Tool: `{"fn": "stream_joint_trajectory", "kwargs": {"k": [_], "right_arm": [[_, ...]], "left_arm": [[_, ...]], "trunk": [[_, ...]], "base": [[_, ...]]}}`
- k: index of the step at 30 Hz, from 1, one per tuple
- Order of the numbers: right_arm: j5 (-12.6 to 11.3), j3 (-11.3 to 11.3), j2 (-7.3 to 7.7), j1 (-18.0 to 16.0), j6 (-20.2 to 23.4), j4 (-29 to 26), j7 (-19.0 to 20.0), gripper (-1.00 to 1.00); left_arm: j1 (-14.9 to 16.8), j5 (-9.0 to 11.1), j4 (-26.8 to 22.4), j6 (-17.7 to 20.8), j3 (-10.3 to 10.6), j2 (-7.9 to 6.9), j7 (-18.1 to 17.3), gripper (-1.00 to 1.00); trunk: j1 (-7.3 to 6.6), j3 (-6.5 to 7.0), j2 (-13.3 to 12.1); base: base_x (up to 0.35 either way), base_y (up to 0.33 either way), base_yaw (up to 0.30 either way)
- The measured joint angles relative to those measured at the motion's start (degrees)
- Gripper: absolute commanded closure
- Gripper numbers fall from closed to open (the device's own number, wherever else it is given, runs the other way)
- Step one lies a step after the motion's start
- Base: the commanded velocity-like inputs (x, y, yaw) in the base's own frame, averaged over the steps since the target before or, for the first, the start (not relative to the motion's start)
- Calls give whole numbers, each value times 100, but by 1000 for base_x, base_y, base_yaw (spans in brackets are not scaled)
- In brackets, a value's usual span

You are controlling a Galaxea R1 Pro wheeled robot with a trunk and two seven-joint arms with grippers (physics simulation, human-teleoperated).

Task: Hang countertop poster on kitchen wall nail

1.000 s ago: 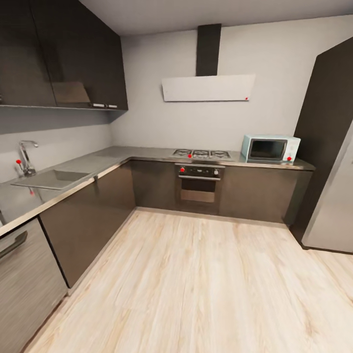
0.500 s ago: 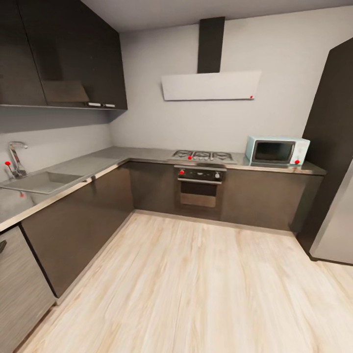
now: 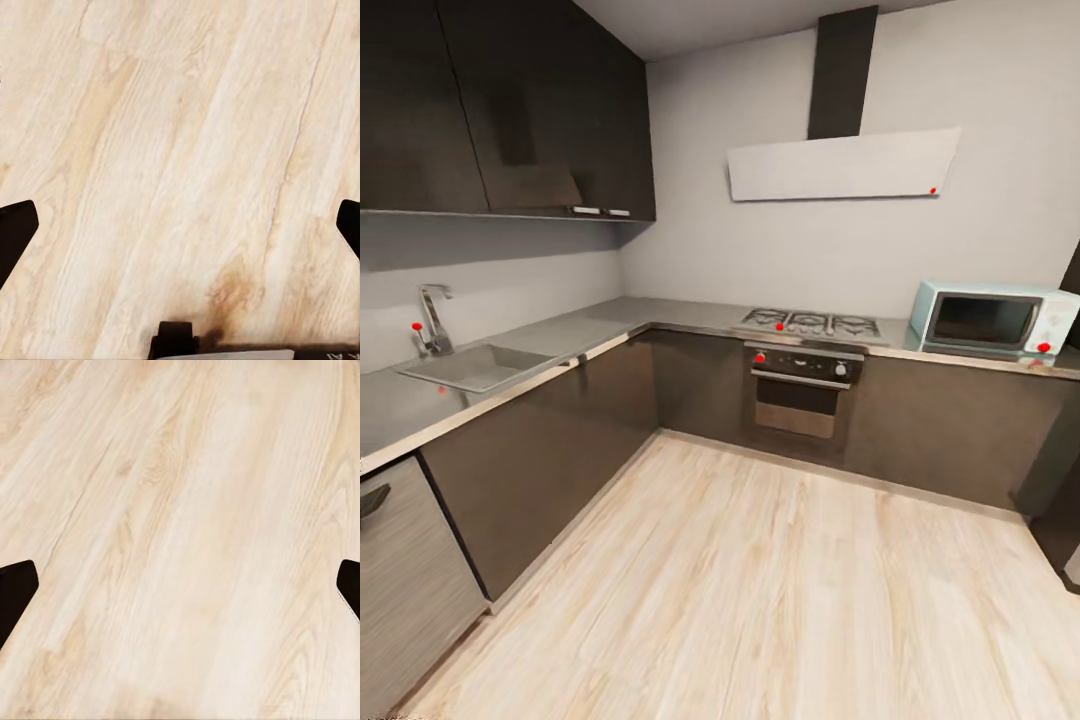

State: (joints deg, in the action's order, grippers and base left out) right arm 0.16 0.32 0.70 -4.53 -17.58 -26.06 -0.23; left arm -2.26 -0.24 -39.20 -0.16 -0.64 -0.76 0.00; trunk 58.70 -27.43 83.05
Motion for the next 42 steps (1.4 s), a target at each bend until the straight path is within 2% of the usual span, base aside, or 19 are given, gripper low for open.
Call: {"fn": "stream_joint_trajectory", "kwargs": {"k": [9, 33, 42], "right_arm": [[0, 0, 0, 0, 3, 0, -8, -100], [8, 0, -15, -1, 8, 1, -24, -100], [5, 6, -2, -1, 18, 7, 4, -100]], "left_arm": [[0, 0, -1, -5, -1, -1, 3, -100], [0, 8, 6, -32, -3, -1, 21, -100], [0, 8, 13, -16, -23, 4, 31, -100]], "trunk": [[1, -22, 0], [3, -80, 0], [0, -95, 0]], "base": [[240, -197, 275], [14, -12, 277], [186, -170, 155]]}}
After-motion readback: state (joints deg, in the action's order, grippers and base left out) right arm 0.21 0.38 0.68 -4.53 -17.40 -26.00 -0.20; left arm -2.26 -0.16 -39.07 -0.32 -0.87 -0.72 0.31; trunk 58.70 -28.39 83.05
